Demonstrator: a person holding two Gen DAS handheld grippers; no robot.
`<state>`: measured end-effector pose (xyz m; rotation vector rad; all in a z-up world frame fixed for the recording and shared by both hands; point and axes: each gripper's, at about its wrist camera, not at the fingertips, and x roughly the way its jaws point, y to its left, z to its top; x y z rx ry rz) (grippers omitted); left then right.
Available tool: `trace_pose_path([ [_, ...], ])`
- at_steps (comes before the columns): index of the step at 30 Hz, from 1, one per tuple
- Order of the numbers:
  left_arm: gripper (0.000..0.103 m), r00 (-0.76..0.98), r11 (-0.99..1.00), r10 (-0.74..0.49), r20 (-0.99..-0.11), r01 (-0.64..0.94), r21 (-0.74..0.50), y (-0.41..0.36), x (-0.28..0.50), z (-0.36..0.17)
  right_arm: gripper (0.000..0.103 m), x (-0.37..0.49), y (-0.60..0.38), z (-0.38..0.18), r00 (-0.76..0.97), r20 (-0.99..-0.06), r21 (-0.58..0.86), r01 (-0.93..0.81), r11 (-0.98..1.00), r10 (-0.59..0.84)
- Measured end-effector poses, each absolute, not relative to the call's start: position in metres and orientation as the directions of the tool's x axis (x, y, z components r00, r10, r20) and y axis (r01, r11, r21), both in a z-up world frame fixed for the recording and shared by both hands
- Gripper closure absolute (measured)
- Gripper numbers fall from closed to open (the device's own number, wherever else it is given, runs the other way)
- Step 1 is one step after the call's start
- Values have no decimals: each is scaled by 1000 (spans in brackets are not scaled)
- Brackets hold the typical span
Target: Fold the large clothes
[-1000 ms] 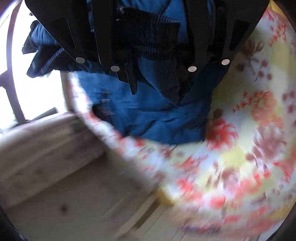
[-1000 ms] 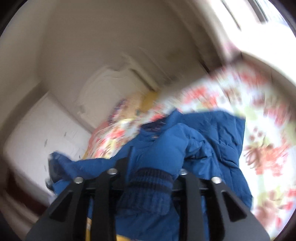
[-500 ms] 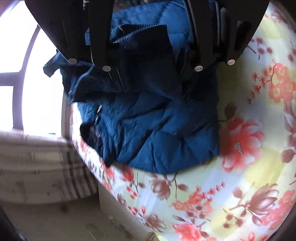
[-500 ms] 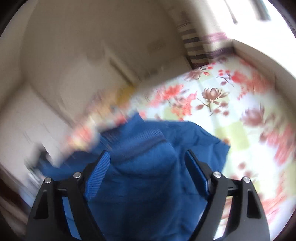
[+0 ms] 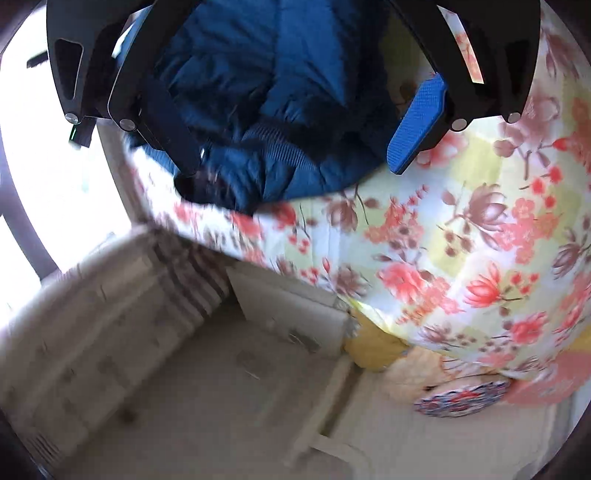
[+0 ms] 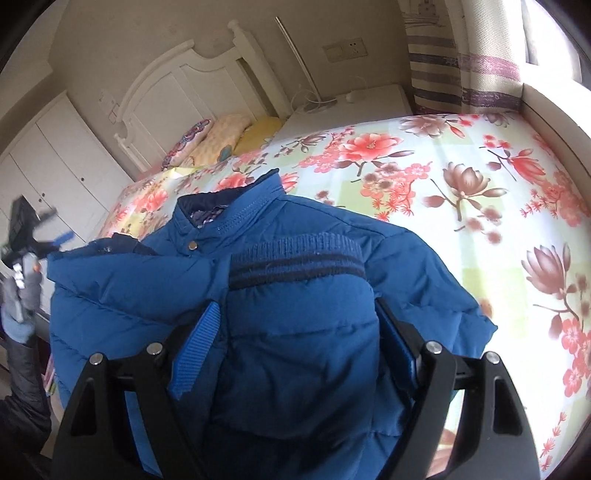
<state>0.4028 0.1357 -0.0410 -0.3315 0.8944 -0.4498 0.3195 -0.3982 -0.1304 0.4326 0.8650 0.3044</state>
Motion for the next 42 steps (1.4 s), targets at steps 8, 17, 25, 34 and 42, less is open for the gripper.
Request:
trace_pose_path([
  [8, 12, 407, 843, -511, -757, 409, -349, 111, 415, -113, 21, 320, -402, -139, 617, -643, 526, -76, 847, 454],
  [17, 80, 481, 780, -623, -617, 440, -445, 121, 395, -93, 88, 291, -411, -109, 712, -568, 523, -74, 849, 413],
  [25, 74, 398, 812, -580, -711, 353, -465, 125, 413, -117, 62, 297, -414, -102, 675, -636, 472, -43, 880, 374],
  [34, 36, 387, 808, -590, -709, 271, -524, 137, 418, -134, 43, 297, -425, -130, 679, -612, 545, -9, 839, 405],
  [42, 86, 569, 827, -562, -600, 371, -423, 112, 381, -17, 93, 264, -398, -10, 811, -493, 381, -125, 916, 315],
])
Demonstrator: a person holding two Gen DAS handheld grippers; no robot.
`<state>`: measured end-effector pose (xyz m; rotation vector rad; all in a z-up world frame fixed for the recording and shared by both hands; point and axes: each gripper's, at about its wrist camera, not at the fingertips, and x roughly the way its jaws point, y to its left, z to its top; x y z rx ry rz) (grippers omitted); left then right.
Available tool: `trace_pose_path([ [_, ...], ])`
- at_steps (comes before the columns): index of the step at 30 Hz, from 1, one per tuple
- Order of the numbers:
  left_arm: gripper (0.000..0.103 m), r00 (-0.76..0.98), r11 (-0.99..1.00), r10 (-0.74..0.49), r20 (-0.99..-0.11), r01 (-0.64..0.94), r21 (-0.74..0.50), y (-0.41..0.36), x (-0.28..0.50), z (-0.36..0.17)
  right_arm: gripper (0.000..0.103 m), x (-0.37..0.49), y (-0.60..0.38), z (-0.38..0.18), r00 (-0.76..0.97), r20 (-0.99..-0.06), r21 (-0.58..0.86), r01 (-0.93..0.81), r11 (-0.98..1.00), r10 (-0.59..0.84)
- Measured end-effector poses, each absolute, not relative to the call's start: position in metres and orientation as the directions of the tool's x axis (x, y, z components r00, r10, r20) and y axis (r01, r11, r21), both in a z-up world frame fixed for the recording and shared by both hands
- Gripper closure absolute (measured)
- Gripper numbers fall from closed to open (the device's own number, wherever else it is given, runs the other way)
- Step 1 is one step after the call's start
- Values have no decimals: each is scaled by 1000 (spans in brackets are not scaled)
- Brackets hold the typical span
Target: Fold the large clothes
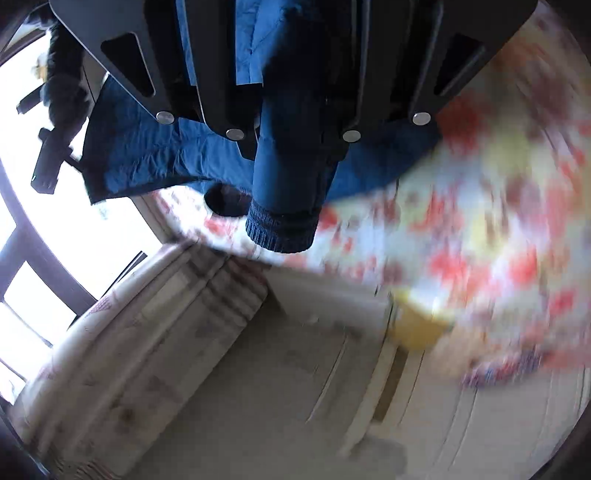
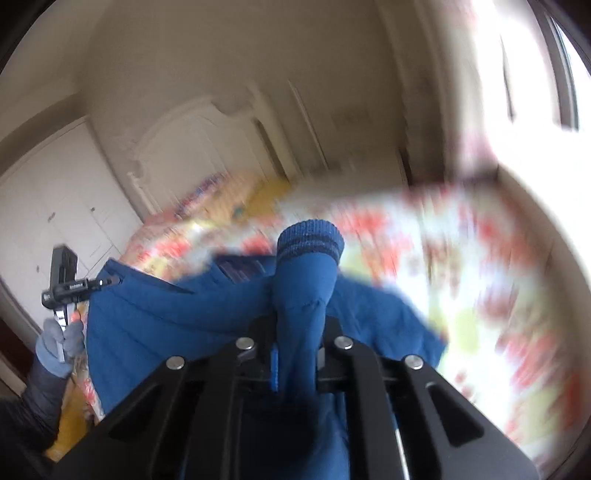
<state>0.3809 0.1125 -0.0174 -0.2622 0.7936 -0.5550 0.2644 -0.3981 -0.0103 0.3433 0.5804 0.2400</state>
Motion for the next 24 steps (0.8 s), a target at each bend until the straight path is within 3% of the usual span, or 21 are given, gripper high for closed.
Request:
trace_pose_path([
  [4, 85, 568, 914, -407, -715, 242, -327, 91, 450, -24, 92, 336, -417, -6, 778, -583, 362, -11, 932, 236],
  [8, 84, 437, 938, -343, -831, 116, -327, 83, 493, -114, 92, 393, -417, -101, 613, -760, 370, 135, 919, 216],
  [9, 79, 442, 943, -330, -834, 115, -312, 82, 493, -134, 89, 396, -414, -131, 591, -777, 377, 159, 912, 218],
  [12, 71, 482, 924, -366, -796, 88, -371, 95, 488, -151, 87, 389, -425, -148, 642, -716, 478, 167, 862, 273],
  [16, 66, 519, 942, -322, -792, 93, -322, 93, 483, -145, 80, 390, -418, -147, 641, -731, 426, 163, 890, 233],
  [17, 65, 529, 949, -303, -793, 97, -298, 90, 480, -142, 74, 391, -415, -146, 641, -737, 406, 167, 898, 214],
  [19, 58, 582, 972, -226, -781, 78, -222, 83, 471, -123, 49, 387, -414, -140, 642, -741, 398, 185, 898, 196],
  [20, 55, 609, 977, -202, -767, 76, -197, 80, 466, -115, 45, 384, -415, -131, 655, -737, 386, 203, 900, 168],
  [23, 5, 767, 998, -60, -639, 48, -36, 63, 431, -62, 38, 362, -413, -89, 740, -670, 329, 222, 918, 61],
  [24, 4, 817, 999, -25, -576, 37, 9, 53, 418, -47, 32, 357, -404, -74, 766, -642, 305, 204, 930, 42],
])
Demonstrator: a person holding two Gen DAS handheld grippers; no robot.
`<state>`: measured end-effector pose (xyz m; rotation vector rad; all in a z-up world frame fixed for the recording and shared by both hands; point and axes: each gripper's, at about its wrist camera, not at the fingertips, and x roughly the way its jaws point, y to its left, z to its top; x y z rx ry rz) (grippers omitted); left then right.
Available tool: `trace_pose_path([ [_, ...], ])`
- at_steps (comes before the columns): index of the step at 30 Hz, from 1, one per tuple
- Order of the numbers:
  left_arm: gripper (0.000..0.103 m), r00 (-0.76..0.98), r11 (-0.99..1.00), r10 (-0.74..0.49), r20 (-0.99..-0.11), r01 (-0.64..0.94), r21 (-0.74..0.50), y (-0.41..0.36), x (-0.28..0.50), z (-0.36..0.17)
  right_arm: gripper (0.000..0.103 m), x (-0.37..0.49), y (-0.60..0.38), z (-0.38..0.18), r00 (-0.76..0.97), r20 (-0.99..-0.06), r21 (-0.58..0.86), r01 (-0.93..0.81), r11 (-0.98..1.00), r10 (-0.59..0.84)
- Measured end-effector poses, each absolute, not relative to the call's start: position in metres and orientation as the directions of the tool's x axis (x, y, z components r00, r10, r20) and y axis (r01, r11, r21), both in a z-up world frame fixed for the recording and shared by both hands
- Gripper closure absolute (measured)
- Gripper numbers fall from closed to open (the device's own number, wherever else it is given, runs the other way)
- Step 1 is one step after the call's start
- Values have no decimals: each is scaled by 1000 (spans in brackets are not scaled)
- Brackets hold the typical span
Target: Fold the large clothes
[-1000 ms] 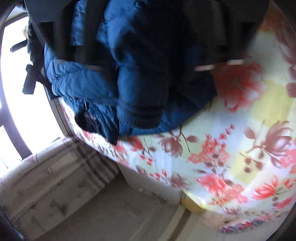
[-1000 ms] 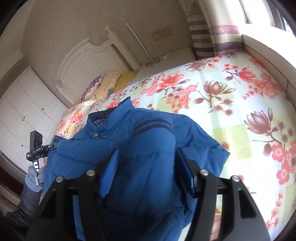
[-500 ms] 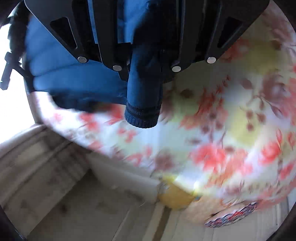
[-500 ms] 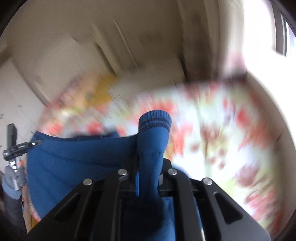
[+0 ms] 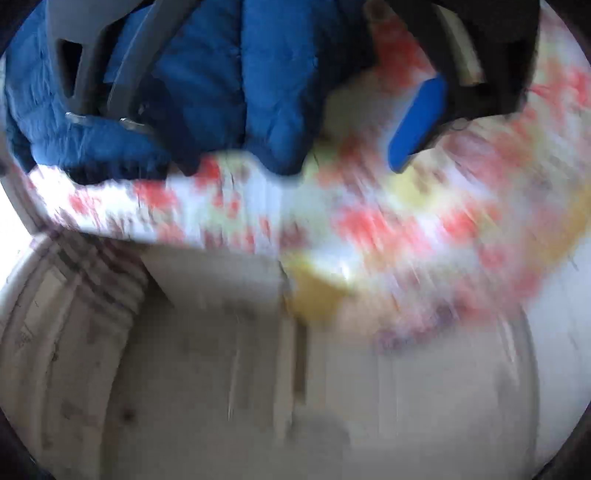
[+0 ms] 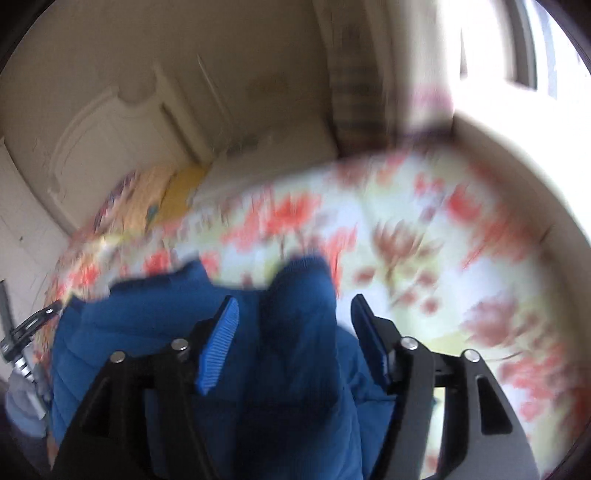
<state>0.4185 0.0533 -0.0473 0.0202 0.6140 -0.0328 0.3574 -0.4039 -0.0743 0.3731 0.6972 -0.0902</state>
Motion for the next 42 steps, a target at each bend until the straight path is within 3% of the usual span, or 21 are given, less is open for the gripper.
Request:
trace_pose_path([
  [1, 4, 851, 998, -24, -525, 50, 35, 43, 408, -35, 26, 355, -389, -58, 796, -604, 275, 169, 946, 34],
  [3, 4, 887, 992, -91, -452, 123, 41, 18, 397, -15, 6, 356, -353, -35, 839, -543, 203, 88, 975, 38],
  [4, 4, 887, 987, -128, -444, 156, 27, 6, 394, -9, 4, 360, -336, -28, 847, -530, 166, 50, 985, 46],
  [8, 4, 769, 979, -165, -618, 205, -7, -36, 426, -28, 4, 397, -269, -39, 756, -645, 86, -75, 993, 113],
  [10, 4, 731, 978, -152, -666, 206, 4, -51, 441, -46, 6, 417, -255, -55, 700, -707, 82, -59, 995, 99],
  [12, 4, 701, 974, -128, -701, 221, 43, -67, 453, -67, 15, 431, -245, -70, 657, -747, 88, -63, 994, 107],
  [17, 4, 589, 957, -50, -807, 259, 129, -88, 473, -124, 15, 451, -232, -111, 596, -799, 65, -43, 997, 78],
  [21, 4, 591, 959, -25, -806, 242, 147, -89, 475, -140, 13, 452, -223, -123, 592, -805, 14, -46, 999, 39],
  [35, 4, 584, 971, -50, -811, 219, 98, -83, 479, -148, 7, 459, -230, -137, 602, -797, 41, -17, 999, 43],
  [39, 4, 564, 972, -97, -820, 232, 45, -76, 480, -143, 7, 459, -231, -135, 590, -805, 54, -27, 998, 60],
  [42, 4, 595, 976, -67, -801, 207, 72, -54, 474, -124, 15, 453, -242, -121, 586, -810, 7, -39, 999, 28],
])
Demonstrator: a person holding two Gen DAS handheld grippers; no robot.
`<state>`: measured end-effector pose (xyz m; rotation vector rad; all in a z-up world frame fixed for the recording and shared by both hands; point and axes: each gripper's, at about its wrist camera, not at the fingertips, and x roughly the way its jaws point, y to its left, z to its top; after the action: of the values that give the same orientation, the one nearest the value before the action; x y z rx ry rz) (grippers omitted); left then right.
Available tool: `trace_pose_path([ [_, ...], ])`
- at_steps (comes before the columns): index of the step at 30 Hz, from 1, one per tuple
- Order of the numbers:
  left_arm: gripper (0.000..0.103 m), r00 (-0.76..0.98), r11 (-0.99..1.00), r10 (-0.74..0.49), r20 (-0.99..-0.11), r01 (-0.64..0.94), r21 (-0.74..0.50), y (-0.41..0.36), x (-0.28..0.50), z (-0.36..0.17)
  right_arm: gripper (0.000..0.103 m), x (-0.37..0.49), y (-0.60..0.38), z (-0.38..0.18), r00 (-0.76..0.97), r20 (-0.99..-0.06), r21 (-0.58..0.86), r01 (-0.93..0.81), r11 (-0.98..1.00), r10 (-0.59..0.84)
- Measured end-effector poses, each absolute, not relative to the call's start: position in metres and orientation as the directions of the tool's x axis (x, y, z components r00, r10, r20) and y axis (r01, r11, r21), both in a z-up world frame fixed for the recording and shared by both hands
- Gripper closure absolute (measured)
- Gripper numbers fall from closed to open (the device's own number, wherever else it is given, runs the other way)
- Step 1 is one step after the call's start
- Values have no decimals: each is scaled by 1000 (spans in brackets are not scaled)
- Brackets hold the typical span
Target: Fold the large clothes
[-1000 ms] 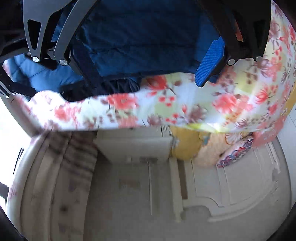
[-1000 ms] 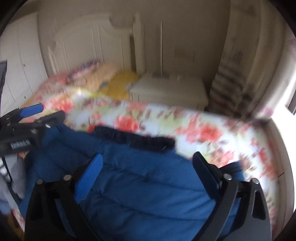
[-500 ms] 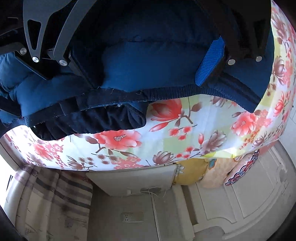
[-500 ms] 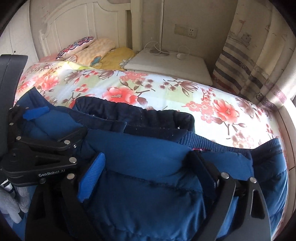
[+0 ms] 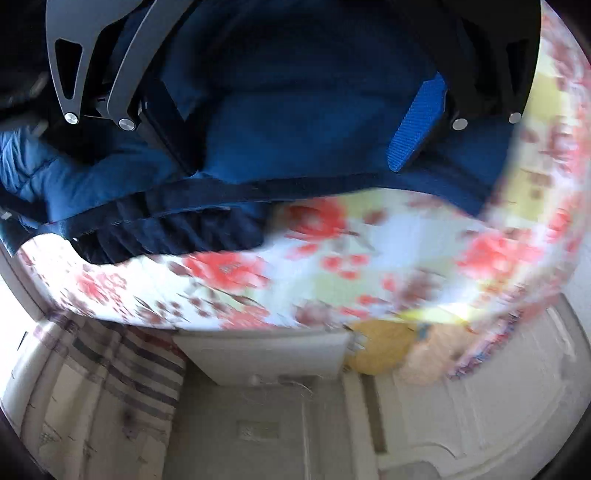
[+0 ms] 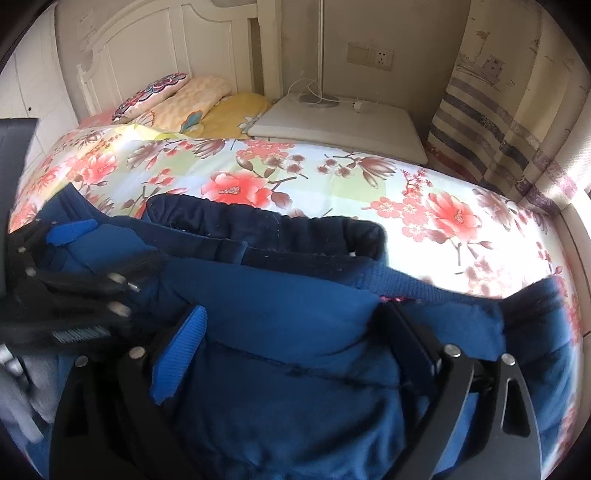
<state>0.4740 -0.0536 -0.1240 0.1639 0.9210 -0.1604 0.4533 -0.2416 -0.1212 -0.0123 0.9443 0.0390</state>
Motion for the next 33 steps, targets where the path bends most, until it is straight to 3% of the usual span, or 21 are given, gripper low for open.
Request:
trace_pose_path([
  [3, 4, 624, 976, -2, -781, 171, 134, -23, 472, -113, 15, 441, -277, -108, 607, -794, -33, 17, 999, -37],
  [6, 4, 595, 985, 20, -803, 125, 117, 9, 483, -121, 15, 435, -334, -112, 583, -812, 54, 139, 989, -37],
  [8, 4, 555, 993, -49, -830, 116, 19, 25, 490, -133, 15, 430, -360, -120, 593, -805, 163, 166, 973, 34],
  [13, 4, 550, 994, -67, -833, 109, -8, 27, 493, -141, 15, 423, -380, -140, 637, -758, 320, 174, 931, 141],
  [16, 4, 516, 990, -138, -845, 92, -105, 38, 498, -147, 14, 423, -398, -149, 660, -713, 452, 174, 875, 237],
  [20, 4, 484, 978, -207, -850, 69, -198, 50, 501, -153, 14, 423, -402, -151, 678, -682, 500, 162, 850, 272],
  [23, 4, 491, 979, -198, -849, 63, -192, 49, 499, -152, 14, 421, -407, -151, 691, -663, 529, 160, 834, 288],
  [26, 4, 507, 992, -122, -853, 34, -122, 46, 495, -143, 17, 422, -398, -141, 650, -727, 438, 190, 879, 221],
  [28, 4, 578, 998, -56, -814, 22, -53, 39, 478, -118, 17, 415, -376, -119, 638, -764, 296, 215, 931, 96],
  [30, 4, 623, 992, -128, -771, 81, -99, 26, 458, -96, 17, 405, -337, -93, 666, -742, 213, 119, 970, 81],
  [33, 4, 643, 987, -113, -758, 160, -11, -18, 434, -82, 12, 398, -275, -80, 654, -752, 76, -31, 997, 78],
])
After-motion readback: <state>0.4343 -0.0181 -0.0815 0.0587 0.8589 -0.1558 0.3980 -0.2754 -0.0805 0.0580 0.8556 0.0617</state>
